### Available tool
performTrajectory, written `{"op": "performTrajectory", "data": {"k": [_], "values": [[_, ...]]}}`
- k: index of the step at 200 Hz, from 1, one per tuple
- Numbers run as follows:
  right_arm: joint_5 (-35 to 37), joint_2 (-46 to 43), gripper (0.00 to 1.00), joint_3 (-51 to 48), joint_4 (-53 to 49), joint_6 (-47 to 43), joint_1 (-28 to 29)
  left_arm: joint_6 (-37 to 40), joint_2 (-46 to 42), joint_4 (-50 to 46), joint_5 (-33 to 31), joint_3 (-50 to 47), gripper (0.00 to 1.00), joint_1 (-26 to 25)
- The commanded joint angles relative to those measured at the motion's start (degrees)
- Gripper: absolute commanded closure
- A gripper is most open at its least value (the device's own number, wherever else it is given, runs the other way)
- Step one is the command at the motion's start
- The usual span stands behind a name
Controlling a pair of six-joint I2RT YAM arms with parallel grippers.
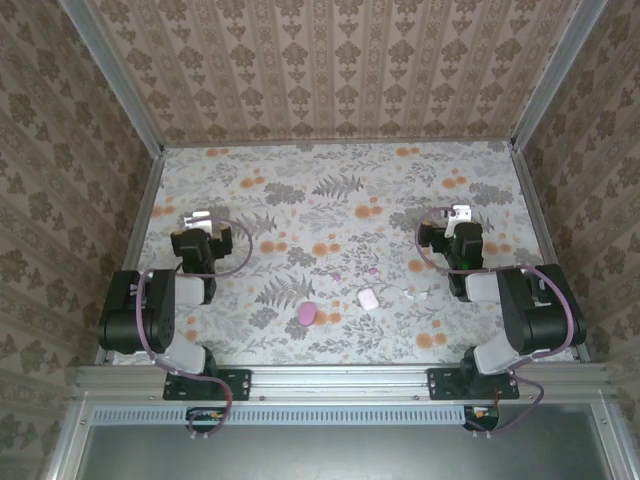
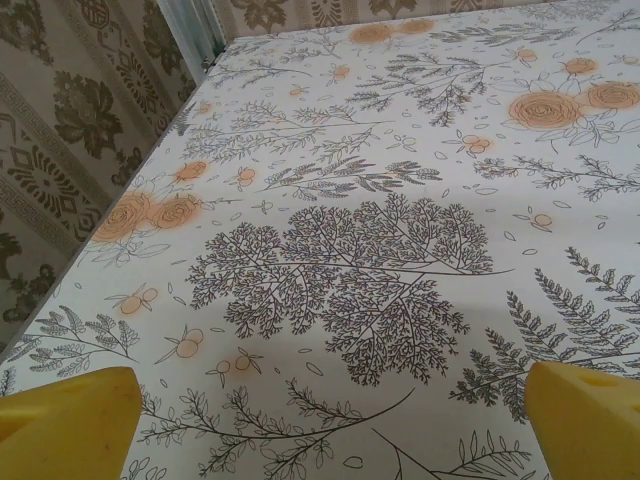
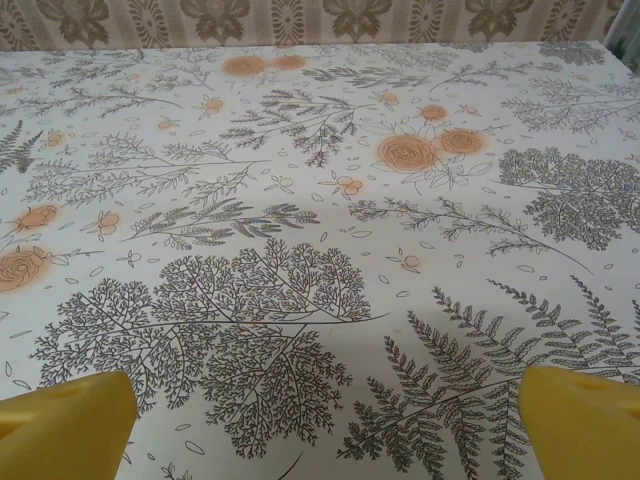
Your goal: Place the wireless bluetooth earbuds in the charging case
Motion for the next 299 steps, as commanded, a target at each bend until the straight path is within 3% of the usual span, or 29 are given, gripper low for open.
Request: {"op": "performTrajectory", "data": {"k": [1,86,109,126,136,146,157,181,190,205,218,238,270,299], "values": [[-1.2,0.2,0.0,1.0,1.3,0.1,-0.4,-1.2,0.0,1.2,0.7,1.1,0.0,-0.4],[-1.7,0.1,0.0,1.0,1.1,0.2,-0.6,-1.2,0.0,1.1,0.8,1.2,0.0,-0.4],[-2.5,-0.3,0.0,1.1,0.7,-0.4,-0.4,1.9,-0.8,-0.7,8.3,1.7,0.0,-0.6],[-3.4,-2.0,0.0,1.9,-2.1,-1.4,0.1,1.6,-3.0,-1.3,5.7,1.2,0.0,-1.0],[-2.0,-3.5,0.0,2.1,-3.5,-1.1,0.3,1.1,-6.0,-6.4,3.8,2.4,0.0,-1.4],[-1.0,-6.4,0.0,3.9,-9.6,-0.6,0.6,-1.6,-10.1,-17.2,3.5,5.8,0.0,-1.1],[0.5,-11.0,0.0,9.6,-25.1,3.0,0.7,-4.7,-13.4,-27.2,4.1,9.2,0.0,-0.8],[-0.1,-15.3,0.0,21.8,-52.6,14.0,0.7,-10.8,-19.7,-36.9,5.7,11.8,0.01,-1.1],[-4.4,-16.1,0.0,25.1,-59.3,17.9,0.7,-13.4,-21.5,-39.8,8.7,12.9,0.01,-1.2],[-17.9,-17.5,0.0,28.2,-66.1,20.3,1.0,-17.6,-22.8,-44.0,15.7,14.7,0.05,-1.9],[-26.7,-19.2,0.0,27.3,-67.0,23.2,2.2,-19.9,-22.8,-45.6,21.7,15.8,0.09,-4.1],[-33.4,-20.8,0.03,24.9,-67.8,25.2,5.7,-21.0,-21.4,-48.3,23.1,17.2,0.08,-11.0],[-32.9,-18.6,0.12,23.5,-76.0,22.4,13.0,-23.2,-18.3,-49.6,21.7,17.5,0.08,-22.4],[-34.6,-14.7,0.22,20.6,-73.8,23.7,17.4,-25.7,-16.0,-47.9,21.2,16.3,0.08,-28.8]]}}
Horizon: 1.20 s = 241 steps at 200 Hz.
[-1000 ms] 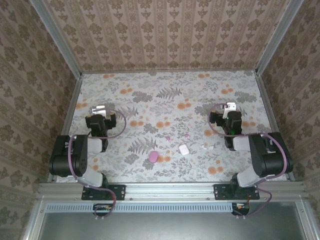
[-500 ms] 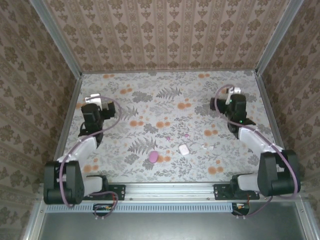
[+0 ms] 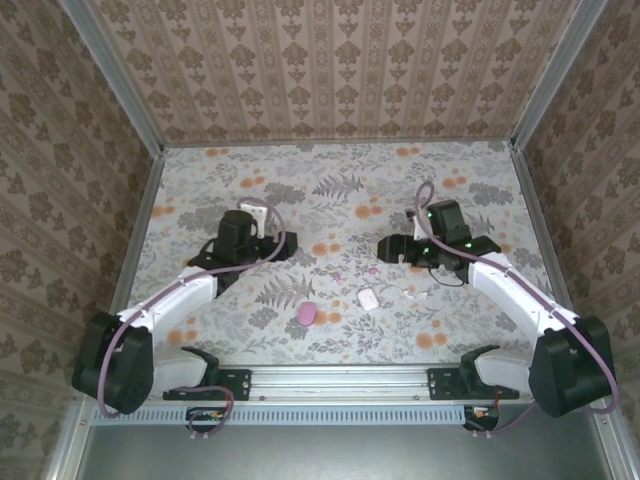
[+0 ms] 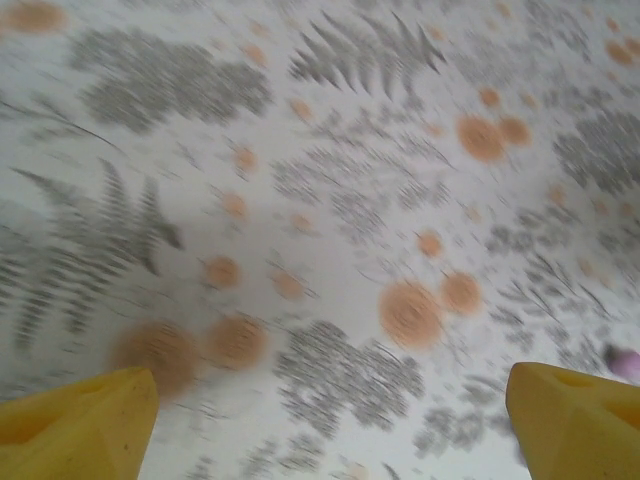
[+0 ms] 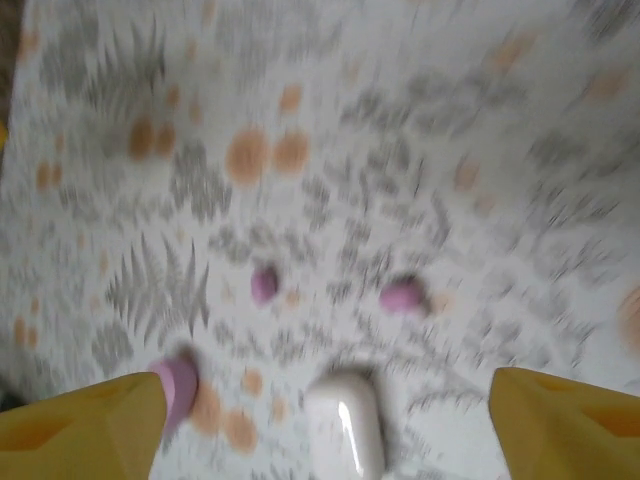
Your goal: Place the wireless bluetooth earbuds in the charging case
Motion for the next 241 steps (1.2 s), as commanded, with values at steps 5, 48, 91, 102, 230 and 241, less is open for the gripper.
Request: {"op": "performTrajectory", "data": {"k": [5,48,91,102,230,241], "values": [[-4.6,3.7,0.23,-2.7,-2.4,1.9,2.8,-3.9,1.5,-0.5,0.7,0.0,0.08,-3.8],[-5.7,12.3,0.3,-1.2,-3.1,-0.4,6.7,-4.0,2.5,-2.1,-1.4,0.9,0.09,-5.7],[7.2,14.4,0.26,1.5,-7.6,-3.4,13.2,-3.3,1.8,-4.3,-4.9,1.3,0.08,-5.7],[9.5,14.3,0.26,1.8,-7.6,-4.1,15.1,-3.6,1.7,-4.4,-6.0,1.1,0.08,-5.7],[26.8,21.5,0.31,5.6,-9.1,-6.9,27.4,-6.9,-1.2,-6.3,-11.0,-0.2,0.08,-4.2],[27.8,22.4,0.31,6.0,-9.4,-6.7,28.0,-7.0,-1.2,-6.3,-10.9,-0.1,0.08,-4.1]]}}
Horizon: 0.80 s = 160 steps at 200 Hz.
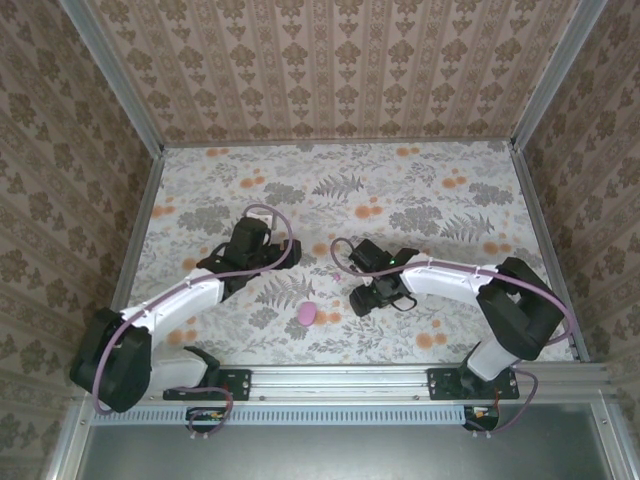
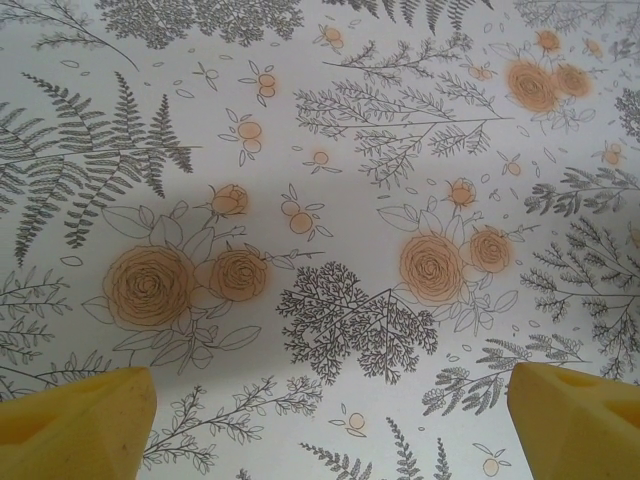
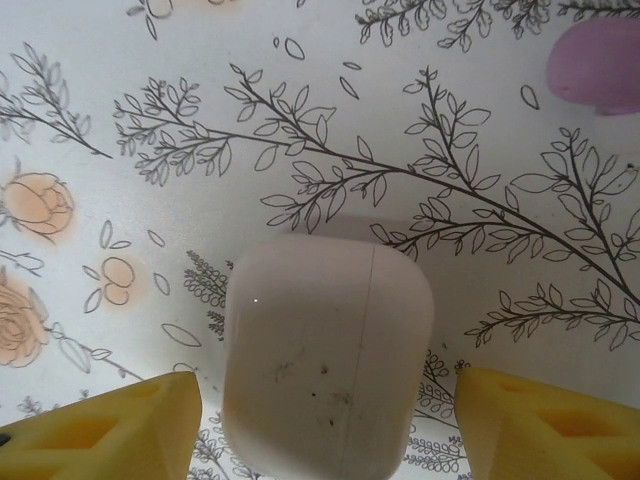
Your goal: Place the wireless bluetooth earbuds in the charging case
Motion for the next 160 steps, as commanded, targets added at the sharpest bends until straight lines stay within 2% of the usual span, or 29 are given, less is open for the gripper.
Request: {"op": "performTrajectory", "data": {"k": [1,47,90,135,160], "values": [[4.1,1.9,0.31,1.8,-1.8,-0.7,1.2,-1.2,-1.1,-1.1,-1.4,-0.1,0.08,0.6],[7.1,4.8,0.36,2.7,-2.2,-0.1,2.3,-1.4,-1.3,-1.4,-1.6,-0.2,0.08,0.6],[8.7,3.6,0.44,1.8,-1.2,0.2,2.5,-1.9,-1.4,-2.0,-1.5,0.2,0.08,0.9],[9.1,-0.5,0.48,-0.3,1.7,-0.9,2.5,-2.1,-1.2,-2.5,-0.5,0.5,0.08,1.3],[9.1,-6.3,0.49,-1.7,4.4,-3.9,2.5,-1.7,-1.4,-2.5,2.4,1.2,0.08,2.0]]}}
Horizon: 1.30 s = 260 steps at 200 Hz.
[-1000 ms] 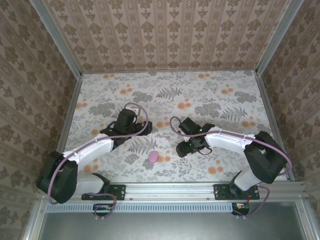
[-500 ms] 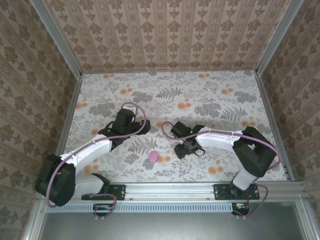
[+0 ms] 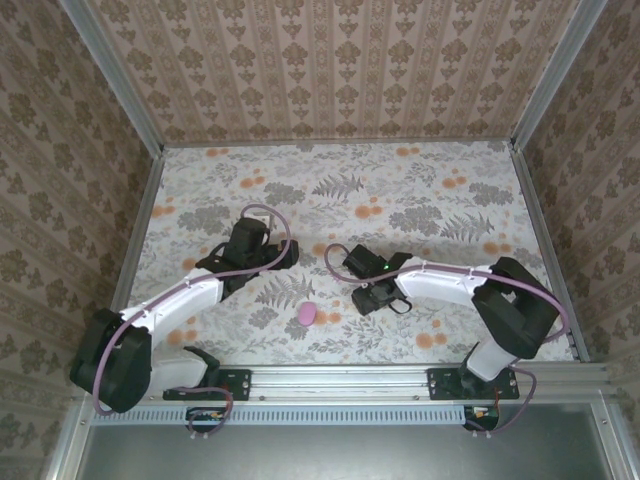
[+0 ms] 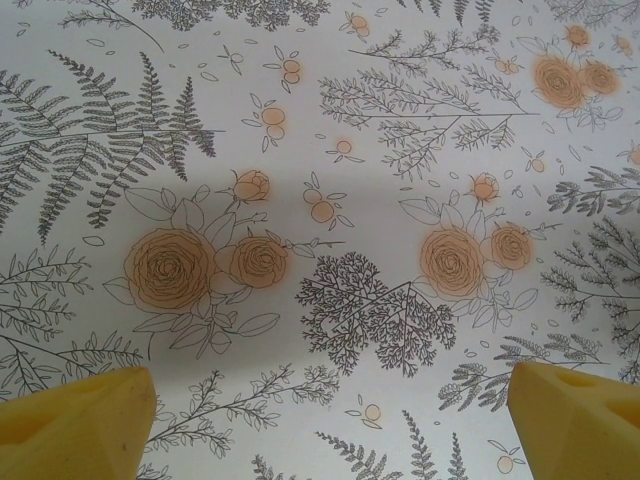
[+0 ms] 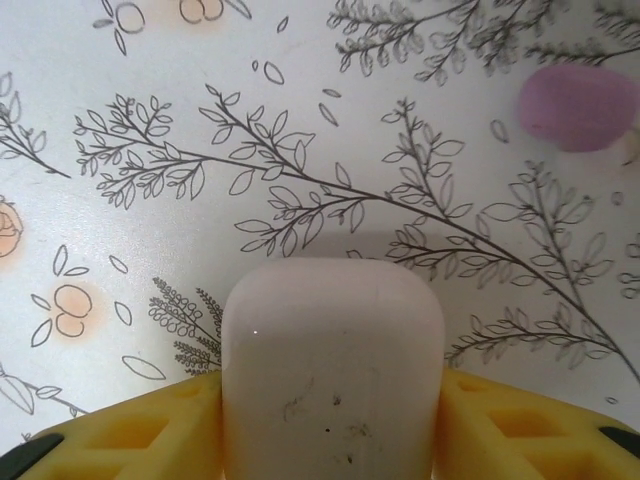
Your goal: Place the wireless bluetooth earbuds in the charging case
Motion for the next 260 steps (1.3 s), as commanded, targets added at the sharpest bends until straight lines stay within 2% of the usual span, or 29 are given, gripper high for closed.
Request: {"op": "performTrajectory", "data": {"k": [1,41,93,132,157,178,191,210,218,248,260], "values": [[2.0,-6.5,0.49,-1.5,3.2,-3.5,0.0,-0.5,-1.4,-0.9,2.9,1.3,0.08,1.1],[0.7,-18.5,0.49,-6.3,11.9,-13.8,-0.4,0.0,-1.3,0.7,13.7,3.1,0.09,3.5],[-2.2,-22.7,0.47,-5.8,13.3,-25.6,-1.4,0.0,0.2,5.0,29.4,5.3,0.13,4.0],[-6.8,-27.2,0.47,-8.8,18.4,-36.1,-2.7,-2.4,3.0,7.9,42.3,7.6,0.2,3.9],[-8.3,-30.0,0.49,-12.1,24.2,-41.9,-3.6,-3.2,5.4,9.0,47.2,9.1,0.23,3.0],[-10.5,-30.3,0.49,-12.5,24.8,-40.7,-5.6,-3.3,6.7,7.8,44.5,9.2,0.26,2.1],[-8.6,-28.7,0.48,-11.4,23.4,-31.1,-7.9,-3.9,7.0,8.4,42.8,8.3,0.27,2.2],[-19.5,-24.2,0.45,-6.4,14.5,-18.7,-14.4,-3.1,6.5,6.9,39.7,8.3,0.28,2.3],[-24.0,-21.3,0.45,-4.3,10.9,-15.4,-16.2,-2.7,5.8,5.5,35.8,8.3,0.28,2.4],[-28.2,-8.5,0.4,1.0,3.4,-4.6,-16.0,-2.1,3.2,2.3,26.2,7.5,0.29,3.2],[-27.7,-4.1,0.32,2.8,1.9,-2.5,-14.9,-2.7,1.9,1.4,22.9,6.9,0.29,3.8]]}}
